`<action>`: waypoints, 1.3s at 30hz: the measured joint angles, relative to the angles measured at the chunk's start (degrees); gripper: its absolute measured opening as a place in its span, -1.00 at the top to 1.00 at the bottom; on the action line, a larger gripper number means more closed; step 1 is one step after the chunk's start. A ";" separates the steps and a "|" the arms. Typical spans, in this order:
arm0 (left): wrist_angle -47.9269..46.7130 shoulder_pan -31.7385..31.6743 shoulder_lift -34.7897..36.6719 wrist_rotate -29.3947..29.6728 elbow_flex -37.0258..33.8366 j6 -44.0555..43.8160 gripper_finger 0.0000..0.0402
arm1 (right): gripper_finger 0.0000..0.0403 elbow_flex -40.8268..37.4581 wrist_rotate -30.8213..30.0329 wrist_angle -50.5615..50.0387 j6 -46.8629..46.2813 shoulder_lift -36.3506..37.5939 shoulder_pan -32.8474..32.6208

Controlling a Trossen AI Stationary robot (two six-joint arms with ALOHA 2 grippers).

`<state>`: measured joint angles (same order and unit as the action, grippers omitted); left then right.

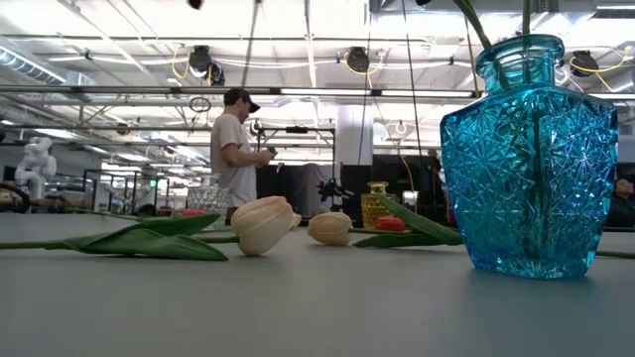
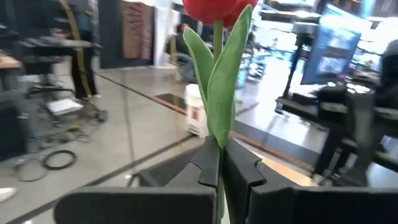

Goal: Sort flowers into vase by color
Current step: Put the bottom right red tulip into the transparent vase

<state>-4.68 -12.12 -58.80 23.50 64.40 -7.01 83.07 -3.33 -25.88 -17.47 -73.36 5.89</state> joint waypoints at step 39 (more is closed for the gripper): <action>8.27 -18.92 14.47 -2.02 -21.15 1.50 0.96 | 0.30 0.00 -15.43 -22.16 2.58 20.60 0.01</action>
<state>3.60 -31.04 -44.33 21.47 43.26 -5.51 83.07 -18.76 -48.04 -14.89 -52.76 5.90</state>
